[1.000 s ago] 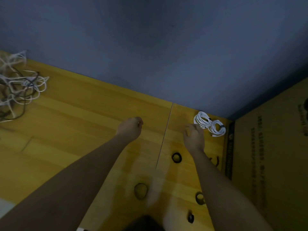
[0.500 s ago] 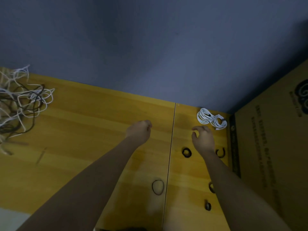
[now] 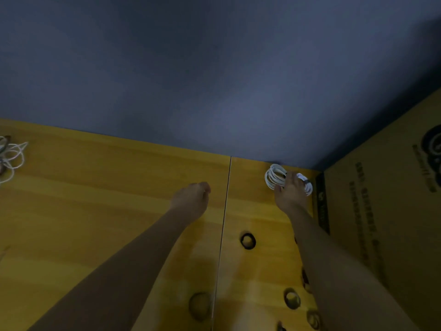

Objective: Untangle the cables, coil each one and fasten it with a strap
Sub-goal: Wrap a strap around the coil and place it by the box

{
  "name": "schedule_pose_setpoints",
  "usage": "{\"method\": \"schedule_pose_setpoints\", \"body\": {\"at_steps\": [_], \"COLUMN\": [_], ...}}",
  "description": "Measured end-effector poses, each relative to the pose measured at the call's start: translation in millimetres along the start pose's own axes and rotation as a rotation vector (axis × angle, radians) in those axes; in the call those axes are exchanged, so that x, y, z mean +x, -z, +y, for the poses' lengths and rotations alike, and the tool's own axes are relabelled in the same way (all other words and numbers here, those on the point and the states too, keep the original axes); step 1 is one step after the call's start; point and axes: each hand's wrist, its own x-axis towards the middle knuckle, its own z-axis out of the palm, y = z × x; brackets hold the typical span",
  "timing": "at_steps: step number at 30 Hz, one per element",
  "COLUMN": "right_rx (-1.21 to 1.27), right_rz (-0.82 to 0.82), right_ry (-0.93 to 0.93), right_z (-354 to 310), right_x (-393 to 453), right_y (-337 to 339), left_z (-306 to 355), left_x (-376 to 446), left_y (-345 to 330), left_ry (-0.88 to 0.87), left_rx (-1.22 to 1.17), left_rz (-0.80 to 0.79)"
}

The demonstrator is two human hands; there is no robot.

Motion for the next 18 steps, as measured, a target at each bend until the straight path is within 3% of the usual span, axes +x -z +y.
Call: {"method": "schedule_pose_setpoints", "body": {"at_steps": [3,9,15,18], "right_rx": [-0.094,-0.204,-0.444,-0.408], "right_rz": [-0.037,0.028,0.091,0.127], "right_ry": [-0.016,0.16,0.357,0.468], "right_z": [3.3,22.8,29.5,31.3], "right_x": [18.6,11.2,35.0,41.1], "right_y": [-16.1,-50.4,-31.7,-28.5], "left_z": [0.6,3.6,1.2,-3.1], "left_x": [20.0,43.2,50.7,54.3], "left_y": [-11.8,-27.0,-34.9,-35.4], "left_ry": [0.006,0.034,0.021,0.037], "left_rx": [-0.013,-0.019,-0.109,-0.162], "left_rz": [-0.012,-0.037,-0.066,-0.044]}}
